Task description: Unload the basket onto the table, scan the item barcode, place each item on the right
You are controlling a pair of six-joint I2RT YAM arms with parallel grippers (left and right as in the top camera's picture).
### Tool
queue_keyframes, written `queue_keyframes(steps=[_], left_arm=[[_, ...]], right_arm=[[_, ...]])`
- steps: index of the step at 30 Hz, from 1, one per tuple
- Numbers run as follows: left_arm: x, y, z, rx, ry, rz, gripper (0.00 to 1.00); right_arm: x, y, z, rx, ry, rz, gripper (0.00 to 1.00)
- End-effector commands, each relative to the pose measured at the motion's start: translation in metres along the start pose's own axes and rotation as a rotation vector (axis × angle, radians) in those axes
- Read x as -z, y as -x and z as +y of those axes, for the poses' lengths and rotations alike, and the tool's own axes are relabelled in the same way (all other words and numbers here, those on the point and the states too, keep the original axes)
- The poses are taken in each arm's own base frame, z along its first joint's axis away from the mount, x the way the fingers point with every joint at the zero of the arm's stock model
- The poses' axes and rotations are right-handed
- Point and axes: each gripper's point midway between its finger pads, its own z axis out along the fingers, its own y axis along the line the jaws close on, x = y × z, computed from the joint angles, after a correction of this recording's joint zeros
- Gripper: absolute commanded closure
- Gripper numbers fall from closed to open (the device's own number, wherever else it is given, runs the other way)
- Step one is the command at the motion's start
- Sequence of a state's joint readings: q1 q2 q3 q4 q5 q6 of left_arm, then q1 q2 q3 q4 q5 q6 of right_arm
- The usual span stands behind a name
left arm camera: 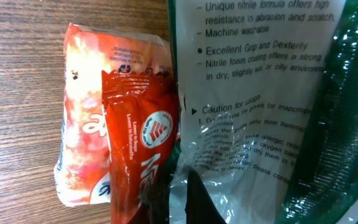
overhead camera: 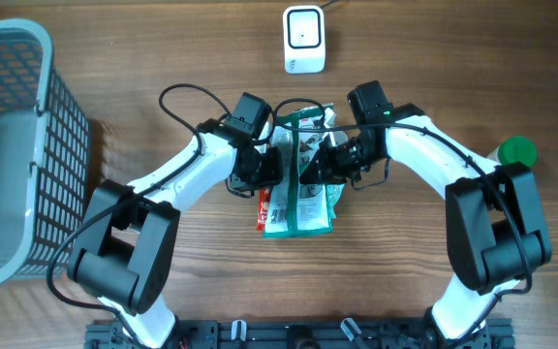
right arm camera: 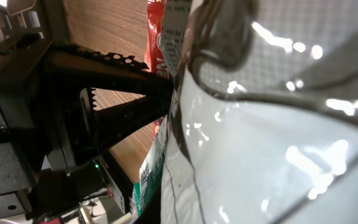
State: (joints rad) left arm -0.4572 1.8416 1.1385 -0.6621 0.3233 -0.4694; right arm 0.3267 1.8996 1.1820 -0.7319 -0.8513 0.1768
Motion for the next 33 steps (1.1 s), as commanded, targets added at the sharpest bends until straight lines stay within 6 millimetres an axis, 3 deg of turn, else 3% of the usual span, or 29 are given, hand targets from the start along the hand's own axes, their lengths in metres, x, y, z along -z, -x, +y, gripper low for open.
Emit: queue_keyframes(steps=[1, 4, 5, 8, 12, 15, 19, 25, 31, 32, 33], left_arm=[[0.021, 0.018, -0.003, -0.034, 0.012, -0.095, 0.96], [0.053, 0.038, -0.008, -0.035, 0.009, -0.207, 0.96], [0.078, 0.052, -0.01, -0.032, 0.007, -0.289, 0.96], [0.117, 0.068, -0.002, -0.002, 0.001, -0.396, 0.96], [0.162, 0.084, 0.029, 0.108, 0.014, -0.519, 0.96], [0.184, 0.09, 0.057, 0.182, 0.028, -0.569, 0.96], [0.196, 0.091, 0.089, 0.266, 0.057, -0.582, 0.96], [0.203, 0.088, 0.121, 0.35, 0.103, -0.58, 0.94], [0.213, 0.09, 0.149, 0.405, 0.199, -0.626, 0.81], [0.215, 0.09, 0.153, 0.413, 0.211, -0.632, 0.68], [0.217, 0.09, 0.157, 0.422, 0.221, -0.638, 0.64]], right_arm=[[0.005, 0.001, 0.007, -0.056, 0.0, -0.019, 0.96], [0.005, 0.002, 0.007, -0.058, 0.001, -0.023, 0.96], [0.005, 0.002, 0.007, -0.057, 0.001, -0.023, 0.96], [0.005, 0.002, 0.007, -0.054, 0.001, -0.023, 0.96], [0.005, 0.002, 0.007, -0.054, 0.001, -0.023, 0.96], [0.005, 0.002, 0.007, -0.053, 0.001, -0.024, 0.96], [0.005, 0.002, 0.007, -0.052, 0.001, -0.024, 0.96], [0.005, 0.002, 0.007, 0.025, 0.0, -0.023, 0.96], [0.005, 0.003, 0.008, 0.087, 0.006, -0.027, 0.96], [0.005, 0.004, 0.01, 0.11, 0.015, -0.031, 0.96], [0.005, 0.005, 0.012, 0.131, 0.028, -0.035, 0.96]])
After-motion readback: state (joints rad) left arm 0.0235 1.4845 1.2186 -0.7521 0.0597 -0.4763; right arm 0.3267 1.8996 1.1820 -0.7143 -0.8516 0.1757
